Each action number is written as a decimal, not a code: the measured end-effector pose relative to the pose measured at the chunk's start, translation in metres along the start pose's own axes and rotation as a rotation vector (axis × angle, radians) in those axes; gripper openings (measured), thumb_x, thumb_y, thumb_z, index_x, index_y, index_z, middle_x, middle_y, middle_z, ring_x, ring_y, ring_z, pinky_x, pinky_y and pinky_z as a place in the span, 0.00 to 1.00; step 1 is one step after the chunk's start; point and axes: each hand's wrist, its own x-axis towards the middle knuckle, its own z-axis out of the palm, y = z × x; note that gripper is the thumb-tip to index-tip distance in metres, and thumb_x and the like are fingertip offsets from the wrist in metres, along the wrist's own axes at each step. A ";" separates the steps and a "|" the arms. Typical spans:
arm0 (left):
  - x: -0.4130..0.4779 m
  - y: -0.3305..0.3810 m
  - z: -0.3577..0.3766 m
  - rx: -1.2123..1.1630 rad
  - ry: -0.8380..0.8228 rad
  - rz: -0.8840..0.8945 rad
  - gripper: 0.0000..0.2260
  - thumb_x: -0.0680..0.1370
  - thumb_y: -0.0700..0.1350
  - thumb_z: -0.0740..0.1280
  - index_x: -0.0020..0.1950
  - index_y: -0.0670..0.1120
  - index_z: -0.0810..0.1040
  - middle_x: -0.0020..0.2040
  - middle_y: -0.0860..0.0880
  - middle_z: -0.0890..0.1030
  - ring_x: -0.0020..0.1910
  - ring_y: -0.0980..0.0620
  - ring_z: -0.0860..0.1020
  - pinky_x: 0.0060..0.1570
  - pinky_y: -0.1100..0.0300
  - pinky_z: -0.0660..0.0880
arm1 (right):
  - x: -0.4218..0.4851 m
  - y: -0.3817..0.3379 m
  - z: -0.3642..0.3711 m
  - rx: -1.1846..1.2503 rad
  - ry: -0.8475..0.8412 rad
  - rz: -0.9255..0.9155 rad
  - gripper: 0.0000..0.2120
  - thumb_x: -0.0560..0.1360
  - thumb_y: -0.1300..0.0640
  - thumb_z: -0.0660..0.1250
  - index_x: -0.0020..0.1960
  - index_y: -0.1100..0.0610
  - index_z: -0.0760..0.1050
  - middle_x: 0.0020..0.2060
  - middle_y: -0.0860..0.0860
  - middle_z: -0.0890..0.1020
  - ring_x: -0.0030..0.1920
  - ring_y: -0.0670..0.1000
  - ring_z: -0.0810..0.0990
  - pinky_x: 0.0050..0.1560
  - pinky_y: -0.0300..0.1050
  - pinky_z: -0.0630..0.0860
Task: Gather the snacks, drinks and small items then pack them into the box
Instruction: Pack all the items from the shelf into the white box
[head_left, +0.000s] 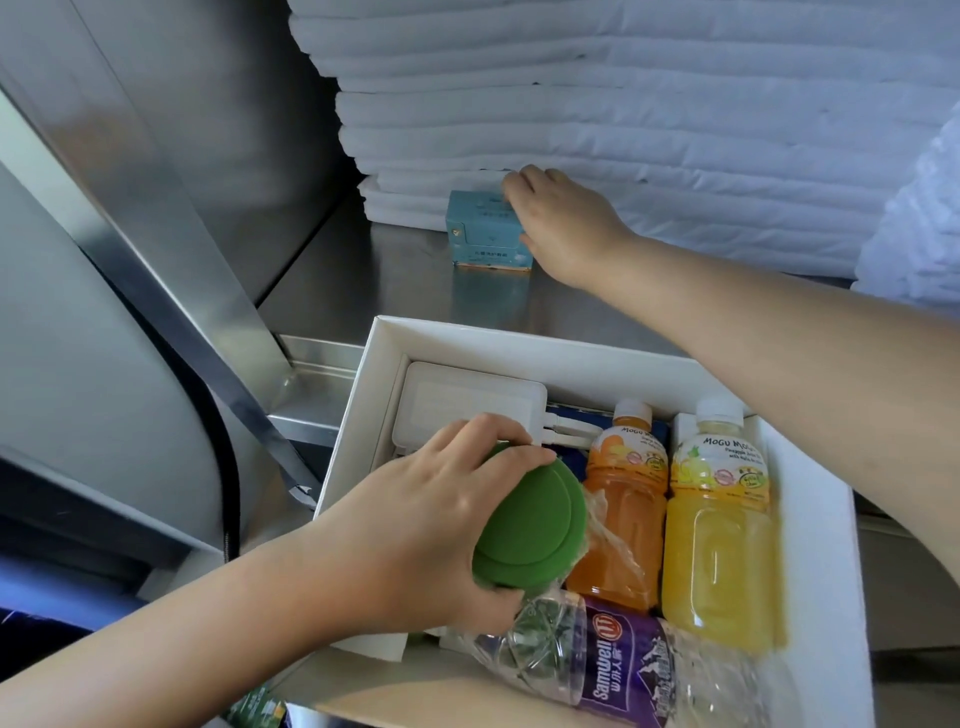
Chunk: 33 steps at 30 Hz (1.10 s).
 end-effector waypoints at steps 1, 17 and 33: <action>0.001 -0.001 0.001 0.007 -0.008 -0.002 0.37 0.64 0.63 0.66 0.71 0.54 0.62 0.63 0.56 0.65 0.60 0.57 0.69 0.50 0.63 0.76 | 0.000 0.000 0.001 -0.004 0.000 -0.002 0.23 0.73 0.66 0.64 0.66 0.64 0.63 0.61 0.59 0.70 0.57 0.60 0.71 0.44 0.56 0.73; 0.005 0.005 0.001 0.288 -0.036 -0.075 0.43 0.57 0.68 0.69 0.64 0.42 0.74 0.52 0.48 0.75 0.48 0.52 0.77 0.36 0.67 0.76 | -0.001 -0.002 0.003 -0.032 -0.003 -0.019 0.25 0.73 0.64 0.65 0.68 0.62 0.63 0.62 0.59 0.69 0.58 0.60 0.69 0.43 0.55 0.74; 0.003 -0.001 0.023 0.505 -0.139 -0.067 0.45 0.64 0.73 0.60 0.65 0.38 0.71 0.55 0.43 0.74 0.50 0.48 0.74 0.31 0.64 0.76 | -0.003 -0.002 0.001 -0.002 -0.001 -0.030 0.25 0.74 0.63 0.66 0.69 0.60 0.63 0.62 0.59 0.69 0.58 0.60 0.68 0.41 0.52 0.70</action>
